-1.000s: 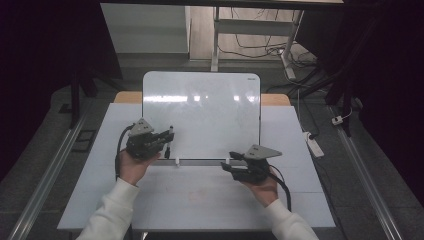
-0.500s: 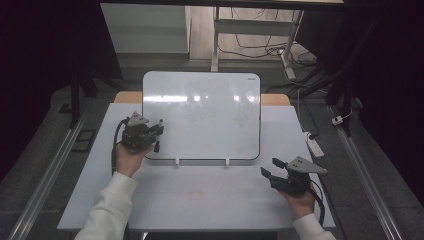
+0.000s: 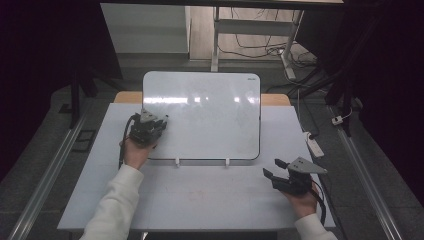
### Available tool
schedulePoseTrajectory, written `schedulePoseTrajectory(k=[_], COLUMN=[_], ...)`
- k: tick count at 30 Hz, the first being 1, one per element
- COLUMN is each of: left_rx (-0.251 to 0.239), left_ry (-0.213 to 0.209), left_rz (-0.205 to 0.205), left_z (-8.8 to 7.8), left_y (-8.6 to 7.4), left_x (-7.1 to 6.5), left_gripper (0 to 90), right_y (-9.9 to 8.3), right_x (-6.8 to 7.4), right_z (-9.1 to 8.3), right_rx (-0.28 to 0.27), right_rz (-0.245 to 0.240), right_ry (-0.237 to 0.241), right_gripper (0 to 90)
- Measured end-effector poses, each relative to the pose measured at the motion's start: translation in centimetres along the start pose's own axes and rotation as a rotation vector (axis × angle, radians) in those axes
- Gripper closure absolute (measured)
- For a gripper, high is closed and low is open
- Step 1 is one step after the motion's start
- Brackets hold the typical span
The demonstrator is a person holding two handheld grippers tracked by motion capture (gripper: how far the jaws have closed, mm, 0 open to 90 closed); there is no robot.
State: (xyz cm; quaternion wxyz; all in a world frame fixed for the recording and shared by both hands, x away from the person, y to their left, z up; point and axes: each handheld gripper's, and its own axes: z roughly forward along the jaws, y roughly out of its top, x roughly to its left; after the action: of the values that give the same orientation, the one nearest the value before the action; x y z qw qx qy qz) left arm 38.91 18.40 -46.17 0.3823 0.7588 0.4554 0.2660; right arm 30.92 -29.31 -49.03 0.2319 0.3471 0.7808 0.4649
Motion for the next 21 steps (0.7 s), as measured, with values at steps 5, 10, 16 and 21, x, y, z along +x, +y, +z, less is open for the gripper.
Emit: schedulePoseTrajectory(k=[5,10,16,21], left_rx=[-0.012,-0.047,-0.049,-0.039], left_ry=[0.014,-0.010,-0.142,-0.190], left_rz=[0.010,-0.003,-0.031,-0.027], left_z=[-0.3,-1.4,-3.6,-5.4], left_y=[-0.1,-0.2,-1.2,-3.0], left_x=[-0.1,0.0,0.1,-0.2], left_gripper=[68.5,56.0,40.8,37.4], right_y=[0.0,0.0,-0.5,-0.7], right_x=[0.0,-0.2,-0.7,-1.0], right_z=[0.0,0.0,0.3,0.4], right_rx=[-0.004,-0.004,0.017,0.013], right_rz=[0.003,0.005,-0.021,-0.042], right_ry=[-0.001,0.002,0.016,0.021], right_gripper=[38.9,38.7,37.2,36.5])
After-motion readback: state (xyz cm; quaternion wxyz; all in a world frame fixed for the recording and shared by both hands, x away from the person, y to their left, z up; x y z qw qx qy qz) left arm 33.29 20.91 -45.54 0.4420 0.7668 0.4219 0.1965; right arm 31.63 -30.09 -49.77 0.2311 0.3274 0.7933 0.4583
